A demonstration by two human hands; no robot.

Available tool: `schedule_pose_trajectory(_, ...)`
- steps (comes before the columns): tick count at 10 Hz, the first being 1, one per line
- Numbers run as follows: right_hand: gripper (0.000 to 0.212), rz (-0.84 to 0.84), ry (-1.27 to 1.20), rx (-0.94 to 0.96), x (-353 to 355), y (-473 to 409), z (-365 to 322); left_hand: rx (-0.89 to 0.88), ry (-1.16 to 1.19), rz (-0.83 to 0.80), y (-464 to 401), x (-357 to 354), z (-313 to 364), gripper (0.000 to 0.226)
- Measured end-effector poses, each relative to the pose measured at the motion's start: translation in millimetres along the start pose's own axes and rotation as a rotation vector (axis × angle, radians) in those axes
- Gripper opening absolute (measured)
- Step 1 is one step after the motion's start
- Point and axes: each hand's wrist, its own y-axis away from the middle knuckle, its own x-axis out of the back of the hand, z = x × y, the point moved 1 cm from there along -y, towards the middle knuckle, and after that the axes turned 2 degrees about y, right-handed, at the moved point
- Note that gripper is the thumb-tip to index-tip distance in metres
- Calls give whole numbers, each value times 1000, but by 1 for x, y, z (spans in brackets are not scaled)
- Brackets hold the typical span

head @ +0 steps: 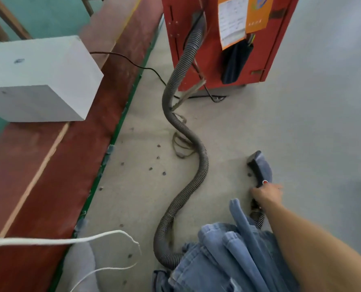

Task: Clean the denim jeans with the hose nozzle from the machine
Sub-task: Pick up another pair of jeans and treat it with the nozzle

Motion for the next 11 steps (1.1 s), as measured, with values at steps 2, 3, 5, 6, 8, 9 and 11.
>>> schedule_pose_trajectory(2,29,-180,-947,69,44,31,-80,-164,-107,59,-27,-193,12,26)
schedule_pose_trajectory(3,36,-66,-901,514,102,89,-130,-229,132,204,-29,-155,92,28)
schedule_pose_trajectory(5,46,224,63,1324,209,225,-110,-248,167,462,14,-125,194,32)
schedule_pose_trajectory(6,43,312,415,1490,225,276,-38,-191,357,443,26,-127,200,23)
schedule_pose_trajectory(8,44,374,772,1566,253,331,62,-370,-117,440,57,-112,221,46)
schedule_pose_trajectory(9,44,598,1122,1484,291,337,80,-361,-219,338,75,-102,223,47)
schedule_pose_trajectory(11,29,413,914,1091,289,320,118,-280,247,326,61,-97,234,24)
